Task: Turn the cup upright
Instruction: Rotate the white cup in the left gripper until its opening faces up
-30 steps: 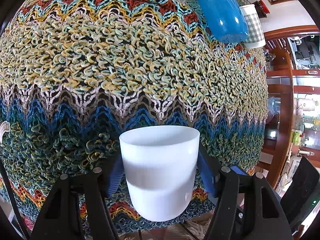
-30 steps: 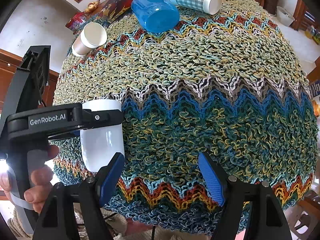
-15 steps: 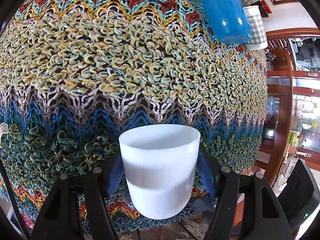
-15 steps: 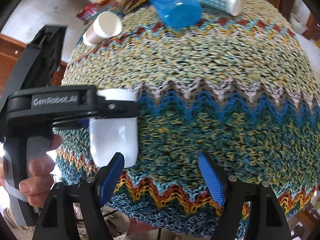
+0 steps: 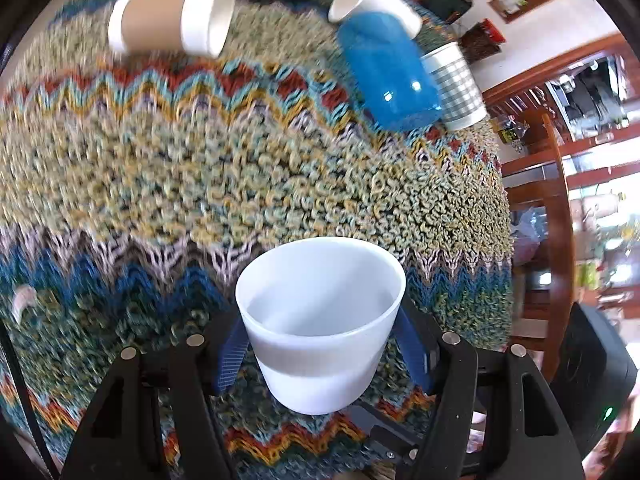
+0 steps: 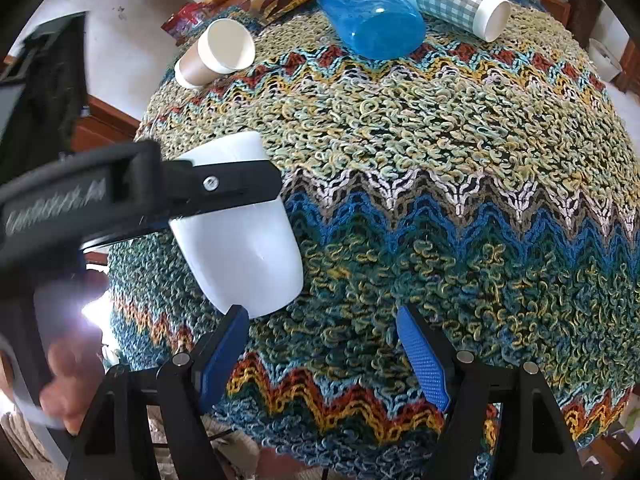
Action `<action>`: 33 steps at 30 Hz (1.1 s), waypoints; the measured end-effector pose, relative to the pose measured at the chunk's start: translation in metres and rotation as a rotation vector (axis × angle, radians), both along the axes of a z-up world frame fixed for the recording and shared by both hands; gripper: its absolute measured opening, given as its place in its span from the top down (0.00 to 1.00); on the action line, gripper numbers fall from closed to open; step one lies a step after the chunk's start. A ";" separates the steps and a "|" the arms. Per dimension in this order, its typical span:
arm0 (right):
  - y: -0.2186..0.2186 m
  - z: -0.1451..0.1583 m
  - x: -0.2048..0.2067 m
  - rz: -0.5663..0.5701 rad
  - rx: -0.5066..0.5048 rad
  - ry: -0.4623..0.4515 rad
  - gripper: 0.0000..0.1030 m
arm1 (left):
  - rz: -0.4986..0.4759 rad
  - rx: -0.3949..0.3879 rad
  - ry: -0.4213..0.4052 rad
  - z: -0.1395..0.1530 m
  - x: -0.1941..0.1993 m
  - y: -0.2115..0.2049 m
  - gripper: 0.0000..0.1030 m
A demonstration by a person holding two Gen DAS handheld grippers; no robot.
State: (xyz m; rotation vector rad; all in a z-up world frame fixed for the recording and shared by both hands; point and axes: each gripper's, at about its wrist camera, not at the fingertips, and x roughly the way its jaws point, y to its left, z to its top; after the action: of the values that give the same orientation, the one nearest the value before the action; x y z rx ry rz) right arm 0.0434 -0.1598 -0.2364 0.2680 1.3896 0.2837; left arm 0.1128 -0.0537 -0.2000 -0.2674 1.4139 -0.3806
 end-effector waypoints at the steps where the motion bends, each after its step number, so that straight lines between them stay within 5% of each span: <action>1: 0.001 -0.002 0.002 -0.003 -0.003 -0.004 0.25 | -0.012 0.015 -0.038 0.004 -0.002 -0.003 0.33; 24: 0.004 -0.011 -0.006 0.025 -0.127 -0.085 0.25 | -0.212 0.107 -0.401 0.016 -0.064 -0.022 0.33; 33: 0.006 -0.001 -0.024 0.041 -0.182 -0.119 0.25 | -0.247 0.143 -0.457 0.016 -0.078 -0.027 0.33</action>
State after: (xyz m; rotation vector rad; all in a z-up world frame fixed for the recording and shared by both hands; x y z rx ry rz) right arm 0.0196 -0.1543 -0.2371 0.0712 1.2949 0.2025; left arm 0.0349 -0.0805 -0.1839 0.1102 1.0164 -0.5042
